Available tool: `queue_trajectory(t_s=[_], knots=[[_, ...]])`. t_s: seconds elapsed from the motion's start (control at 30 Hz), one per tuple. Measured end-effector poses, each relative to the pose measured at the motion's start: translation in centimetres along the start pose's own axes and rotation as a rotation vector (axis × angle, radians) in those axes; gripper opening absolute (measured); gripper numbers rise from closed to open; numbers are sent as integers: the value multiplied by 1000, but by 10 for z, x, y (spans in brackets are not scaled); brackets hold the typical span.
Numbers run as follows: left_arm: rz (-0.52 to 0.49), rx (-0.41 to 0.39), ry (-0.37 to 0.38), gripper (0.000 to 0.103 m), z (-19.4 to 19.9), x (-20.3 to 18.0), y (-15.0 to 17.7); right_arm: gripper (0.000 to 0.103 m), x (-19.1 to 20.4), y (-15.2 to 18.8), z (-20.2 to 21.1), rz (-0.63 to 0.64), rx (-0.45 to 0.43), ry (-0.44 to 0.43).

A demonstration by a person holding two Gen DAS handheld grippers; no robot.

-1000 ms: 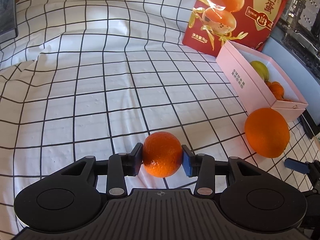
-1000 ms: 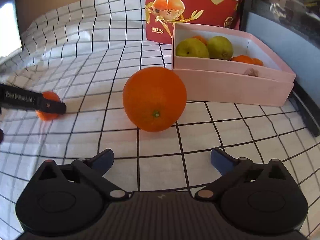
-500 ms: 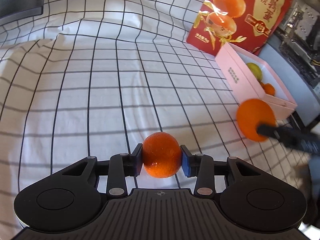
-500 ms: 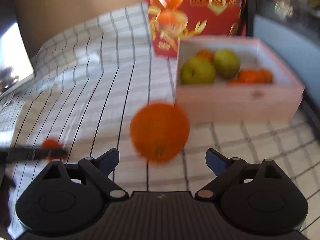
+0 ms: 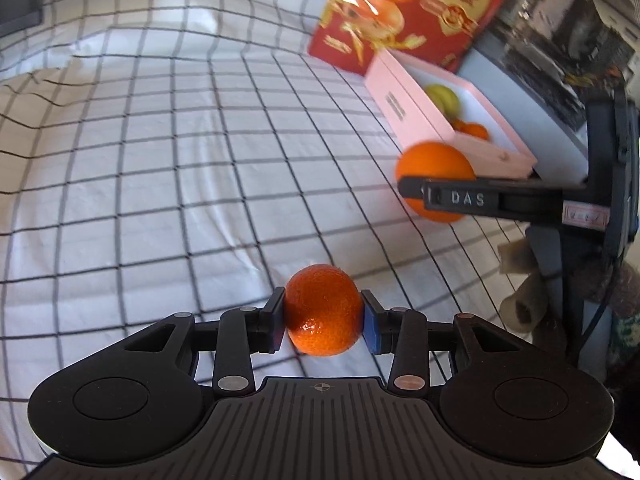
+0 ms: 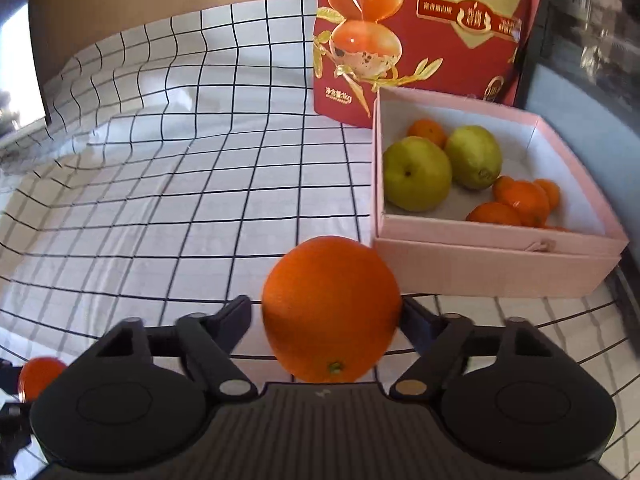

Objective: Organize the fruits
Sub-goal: 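Carry the tangerine and the navel orange over the pink box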

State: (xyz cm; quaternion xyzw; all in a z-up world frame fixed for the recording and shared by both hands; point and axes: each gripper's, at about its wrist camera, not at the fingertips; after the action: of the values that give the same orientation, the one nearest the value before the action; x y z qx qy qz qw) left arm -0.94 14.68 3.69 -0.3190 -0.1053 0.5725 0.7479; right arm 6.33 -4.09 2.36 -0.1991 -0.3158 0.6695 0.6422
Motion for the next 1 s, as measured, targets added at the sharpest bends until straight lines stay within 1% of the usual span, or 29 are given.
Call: queue_trajectory(t_s=[0.07, 0.2, 0.3, 0.37, 0.43, 0.5, 0.57, 0.63, 0.7, 0.77, 0.83, 0.87, 0.9, 0.93, 1.0], knots=[[-15, 16, 16, 43, -5, -6, -1, 71, -1, 0, 3, 16, 16, -7], [-53, 22, 44, 43, -12, -20, -7, 71, -12, 6, 16, -7, 45, -23], [-86, 23, 69, 43, -20, -35, -16, 70, -30, 14, 35, -45, 46, -38], [-106, 18, 88, 43, -25, -45, -23, 70, -45, 18, 48, -67, 35, -27], [-118, -1, 108, 43, -29, -55, -36, 70, -63, 19, 62, -82, 16, 2], [-143, -42, 130, 43, -30, -66, -59, 70, -80, 18, 75, -94, -4, 30], [-187, -99, 121, 43, -30, -79, -89, 70, -97, 14, 86, -108, -31, 49], [-226, -162, 110, 43, -31, -91, -121, 70, -112, 6, 97, -117, -69, 65], [-237, -212, 93, 43, -39, -100, -152, 70, -126, -8, 108, -121, -117, 74], [-222, -237, 86, 43, -52, -106, -177, 70, -136, -25, 114, -123, -158, 71], [-174, -232, 113, 44, -73, -107, -200, 70, -142, -45, 117, -107, -192, 72], [-143, -228, 119, 44, -84, -106, -207, 70, -143, -55, 117, -93, -206, 75], [-110, -243, 105, 44, -92, -106, -211, 70, -143, -65, 116, -78, -219, 74], [-95, -267, 73, 44, -97, -106, -212, 70, -144, -75, 115, -67, -230, 69], [-109, -295, 38, 44, -94, -108, -210, 70, -144, -98, 111, -54, -240, 50]])
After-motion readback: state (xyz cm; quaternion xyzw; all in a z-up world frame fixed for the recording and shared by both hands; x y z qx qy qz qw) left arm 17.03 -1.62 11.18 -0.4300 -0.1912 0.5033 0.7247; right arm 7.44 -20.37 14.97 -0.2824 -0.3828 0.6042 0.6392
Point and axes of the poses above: each gripper's, at about its wrist camera, not at the fingertips, and z roughly against the way its jaws point, x to its left, y to its underside, and after that the axes turned 11 degrees about -z, right-handed
